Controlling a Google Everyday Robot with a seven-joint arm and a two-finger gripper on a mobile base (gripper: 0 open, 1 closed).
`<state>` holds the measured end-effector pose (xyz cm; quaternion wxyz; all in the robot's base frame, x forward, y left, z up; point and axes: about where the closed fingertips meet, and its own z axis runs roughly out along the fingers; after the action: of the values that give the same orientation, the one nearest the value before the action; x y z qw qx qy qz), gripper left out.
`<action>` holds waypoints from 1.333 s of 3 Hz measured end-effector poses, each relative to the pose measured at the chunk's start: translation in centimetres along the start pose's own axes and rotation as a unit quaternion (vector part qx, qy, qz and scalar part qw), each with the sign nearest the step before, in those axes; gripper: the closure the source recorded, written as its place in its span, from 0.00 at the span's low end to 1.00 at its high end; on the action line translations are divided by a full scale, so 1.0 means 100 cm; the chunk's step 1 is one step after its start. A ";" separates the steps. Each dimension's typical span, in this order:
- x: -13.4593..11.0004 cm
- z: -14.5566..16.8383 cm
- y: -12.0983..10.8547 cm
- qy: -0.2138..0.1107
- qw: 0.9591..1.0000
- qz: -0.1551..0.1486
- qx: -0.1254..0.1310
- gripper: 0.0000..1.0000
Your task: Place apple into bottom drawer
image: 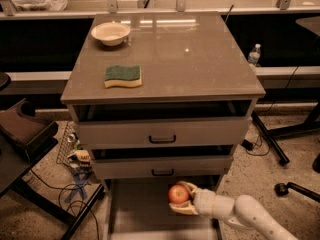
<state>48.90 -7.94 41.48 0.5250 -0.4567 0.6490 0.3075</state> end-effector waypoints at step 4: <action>0.140 0.171 0.071 0.008 0.988 0.003 -0.154 1.00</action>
Offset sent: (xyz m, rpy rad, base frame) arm -0.0033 0.1307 -0.2015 0.0222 0.1075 0.3126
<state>48.79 6.08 22.98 0.4424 -0.5329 0.5996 0.4011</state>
